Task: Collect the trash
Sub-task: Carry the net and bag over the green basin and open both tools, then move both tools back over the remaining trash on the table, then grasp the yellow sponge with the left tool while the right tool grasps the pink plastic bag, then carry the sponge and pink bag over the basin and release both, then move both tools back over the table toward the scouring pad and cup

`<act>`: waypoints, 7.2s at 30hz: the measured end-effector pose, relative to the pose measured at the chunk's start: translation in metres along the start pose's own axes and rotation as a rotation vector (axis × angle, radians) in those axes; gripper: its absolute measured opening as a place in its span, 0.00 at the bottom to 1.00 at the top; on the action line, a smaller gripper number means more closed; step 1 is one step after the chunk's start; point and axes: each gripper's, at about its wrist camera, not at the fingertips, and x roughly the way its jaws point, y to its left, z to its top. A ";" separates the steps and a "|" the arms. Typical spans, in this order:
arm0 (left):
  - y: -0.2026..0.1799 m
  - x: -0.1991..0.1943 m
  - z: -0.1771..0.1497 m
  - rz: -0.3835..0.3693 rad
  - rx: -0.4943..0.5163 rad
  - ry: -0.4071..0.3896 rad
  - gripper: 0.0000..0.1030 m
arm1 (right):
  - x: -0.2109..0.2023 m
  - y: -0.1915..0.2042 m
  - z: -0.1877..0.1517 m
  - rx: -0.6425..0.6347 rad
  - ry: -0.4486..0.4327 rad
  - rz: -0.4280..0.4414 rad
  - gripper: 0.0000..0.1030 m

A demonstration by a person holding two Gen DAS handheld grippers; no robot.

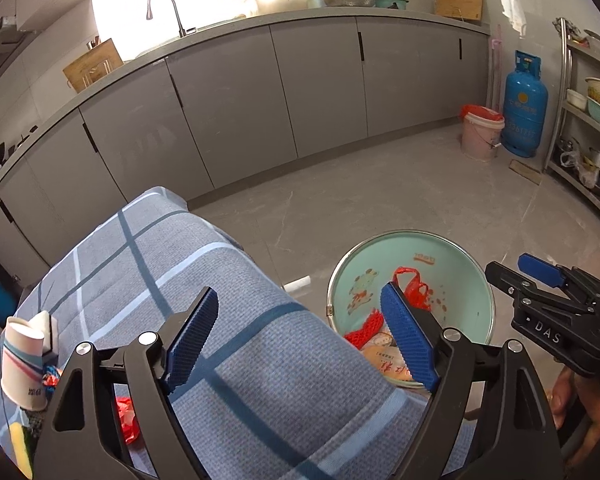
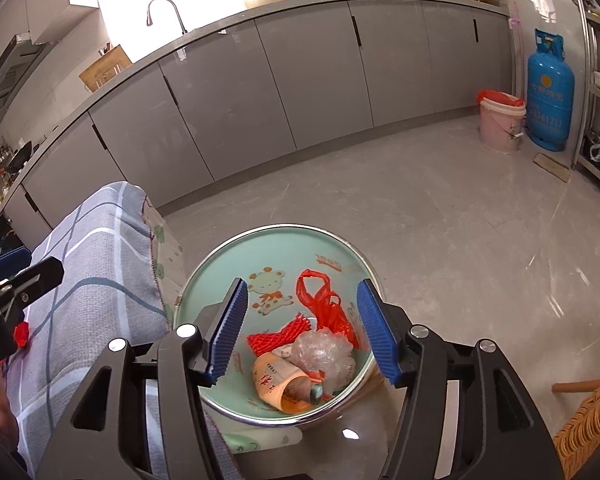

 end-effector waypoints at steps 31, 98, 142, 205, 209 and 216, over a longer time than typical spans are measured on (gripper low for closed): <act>0.105 -0.102 -0.052 0.162 -0.147 -0.079 0.80 | -0.058 0.143 -0.020 -0.228 -0.005 0.151 0.62; 0.290 -0.133 -0.212 0.459 -0.523 0.112 0.28 | -0.059 0.366 -0.108 -0.507 0.188 0.411 0.64; 0.185 -0.139 -0.107 0.245 -0.296 -0.001 0.28 | -0.102 0.230 -0.057 -0.432 0.049 0.352 0.07; -0.025 0.034 0.030 -0.120 0.032 0.022 0.63 | 0.037 -0.005 -0.006 -0.251 0.079 -0.049 0.40; -0.016 0.033 0.025 -0.092 0.010 0.031 0.71 | 0.030 -0.005 -0.010 -0.231 0.078 -0.049 0.46; -0.008 0.011 0.012 -0.068 0.002 0.022 0.76 | 0.012 0.004 -0.020 -0.199 0.077 -0.032 0.53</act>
